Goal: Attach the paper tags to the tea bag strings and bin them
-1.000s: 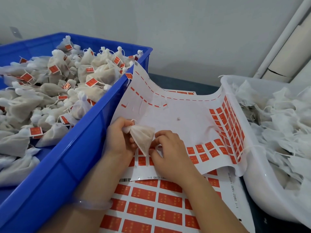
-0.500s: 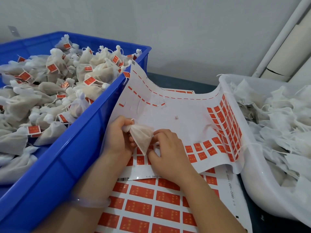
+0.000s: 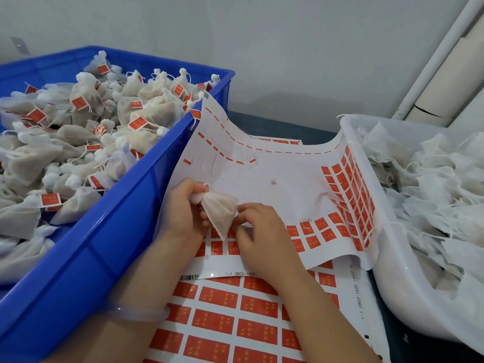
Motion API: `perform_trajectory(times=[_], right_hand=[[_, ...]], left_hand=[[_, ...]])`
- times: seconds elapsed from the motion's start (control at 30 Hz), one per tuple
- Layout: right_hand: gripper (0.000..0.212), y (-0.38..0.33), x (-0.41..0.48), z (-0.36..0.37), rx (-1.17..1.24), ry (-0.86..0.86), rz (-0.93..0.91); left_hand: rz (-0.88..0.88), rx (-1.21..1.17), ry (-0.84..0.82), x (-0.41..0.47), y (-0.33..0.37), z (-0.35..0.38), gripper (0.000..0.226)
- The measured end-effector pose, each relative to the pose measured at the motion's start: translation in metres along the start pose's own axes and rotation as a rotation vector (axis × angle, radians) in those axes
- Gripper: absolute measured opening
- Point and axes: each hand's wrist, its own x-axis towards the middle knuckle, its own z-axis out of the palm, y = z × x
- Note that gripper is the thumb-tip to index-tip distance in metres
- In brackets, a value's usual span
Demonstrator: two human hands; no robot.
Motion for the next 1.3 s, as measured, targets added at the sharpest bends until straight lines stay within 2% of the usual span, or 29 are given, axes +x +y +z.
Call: perform_trajectory(times=[0.13,0.23,0.33,0.5,0.63,0.77,0.87,1.03,1.13,1.3], right_hand=[[0.014,-0.001,0.000,-0.002,0.026,-0.018,-0.006],[0.006,-0.001,0.000,-0.005,0.114,-0.028,0.010],[0.008,0.000,-0.001,-0.006,0.176,-0.016,0.009],[0.019,0.000,-0.004,-0.009,0.291,-0.011,0.023],[0.017,0.000,-0.006,-0.012,0.418,-0.007,0.060],[0.017,-0.001,-0.007,-0.018,0.567,0.017,0.084],[0.021,0.000,-0.006,-0.022,0.710,0.060,0.129],[0.032,0.009,-0.004,-0.027,0.870,0.179,0.236],[0.026,0.009,-0.005,-0.027,0.829,0.142,0.209],[0.023,0.006,-0.007,-0.017,0.540,0.041,0.093]], left_hand=[[-0.020,-0.009,0.010,-0.001,0.001,0.000,0.039],[-0.016,-0.023,0.020,-0.001,0.001,0.001,0.029],[-0.017,-0.021,0.036,-0.001,0.001,0.002,0.023],[-0.009,-0.032,0.056,0.000,0.001,0.001,0.029],[-0.005,-0.031,0.041,0.000,0.001,0.000,0.028],[-0.025,-0.036,0.020,-0.001,0.002,0.000,0.037],[-0.051,-0.026,-0.021,-0.001,0.002,0.001,0.029],[-0.046,0.066,-0.059,-0.001,0.001,0.000,0.032],[-0.044,0.060,-0.057,0.000,0.001,0.000,0.026],[-0.027,-0.065,0.015,0.000,0.001,-0.002,0.024]])
